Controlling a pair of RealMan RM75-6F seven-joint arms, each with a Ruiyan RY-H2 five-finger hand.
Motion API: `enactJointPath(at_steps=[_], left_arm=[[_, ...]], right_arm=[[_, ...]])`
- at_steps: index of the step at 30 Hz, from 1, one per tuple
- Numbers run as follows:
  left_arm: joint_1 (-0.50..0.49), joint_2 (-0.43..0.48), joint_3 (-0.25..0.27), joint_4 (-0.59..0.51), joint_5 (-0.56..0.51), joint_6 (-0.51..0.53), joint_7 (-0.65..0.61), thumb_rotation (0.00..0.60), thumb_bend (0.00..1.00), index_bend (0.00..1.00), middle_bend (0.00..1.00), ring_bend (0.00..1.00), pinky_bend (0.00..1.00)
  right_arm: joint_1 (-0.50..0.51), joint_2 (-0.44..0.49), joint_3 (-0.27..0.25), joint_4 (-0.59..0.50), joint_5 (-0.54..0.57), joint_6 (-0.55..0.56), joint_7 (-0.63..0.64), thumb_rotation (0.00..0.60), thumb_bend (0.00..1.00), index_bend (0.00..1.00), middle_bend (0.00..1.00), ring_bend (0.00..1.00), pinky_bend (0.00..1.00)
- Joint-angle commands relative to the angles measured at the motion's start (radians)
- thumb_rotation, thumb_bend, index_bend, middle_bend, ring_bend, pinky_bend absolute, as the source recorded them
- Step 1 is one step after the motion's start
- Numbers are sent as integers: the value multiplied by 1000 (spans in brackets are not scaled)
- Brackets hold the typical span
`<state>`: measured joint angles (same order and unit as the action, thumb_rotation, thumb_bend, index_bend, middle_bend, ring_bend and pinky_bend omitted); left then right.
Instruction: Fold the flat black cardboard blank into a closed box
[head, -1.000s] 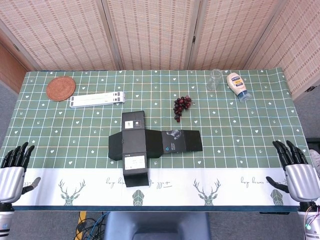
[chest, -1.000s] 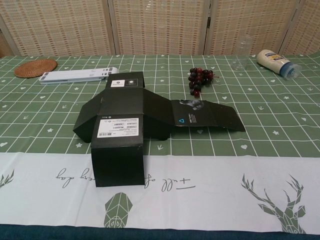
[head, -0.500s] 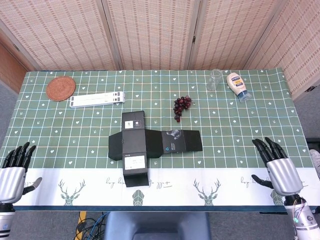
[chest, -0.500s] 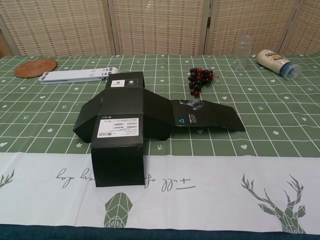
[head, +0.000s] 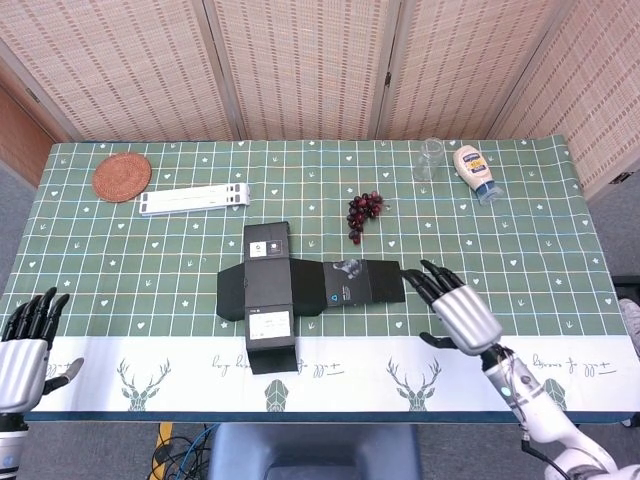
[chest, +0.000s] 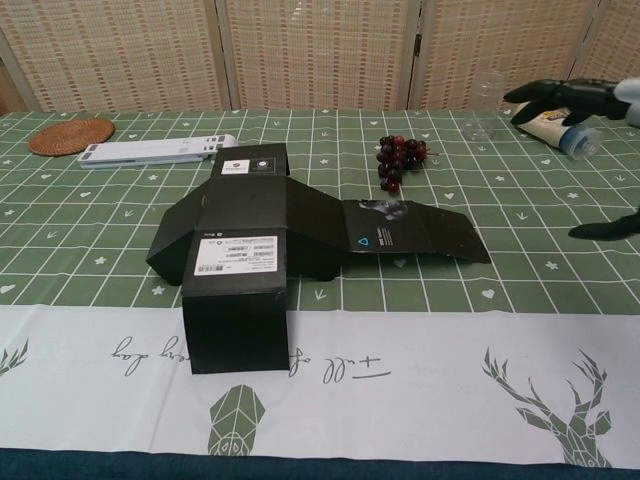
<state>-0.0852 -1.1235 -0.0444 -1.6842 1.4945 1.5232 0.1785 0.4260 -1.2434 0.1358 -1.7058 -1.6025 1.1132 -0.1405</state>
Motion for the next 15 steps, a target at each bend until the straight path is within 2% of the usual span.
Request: enactJointPath(at_steps=[1,8,15], left_arm=[[4,2,3,-1,1,4,-3,600,181,0,0,0,88],[17,0,8,6,-3,11,-15,600,181,0,0,0,88],[24,0,10,13,3,17,-27,600,182,0,0,0,88]], right_arm=[[71,-68,34,27,51,-73,-25,600,180,0,130,81,159],[173,-214,58,153,120,-162,-60,600,179,0,129,81,159],[234,-346,71,291,180,-190,-80,600,179,0,130,81,159]])
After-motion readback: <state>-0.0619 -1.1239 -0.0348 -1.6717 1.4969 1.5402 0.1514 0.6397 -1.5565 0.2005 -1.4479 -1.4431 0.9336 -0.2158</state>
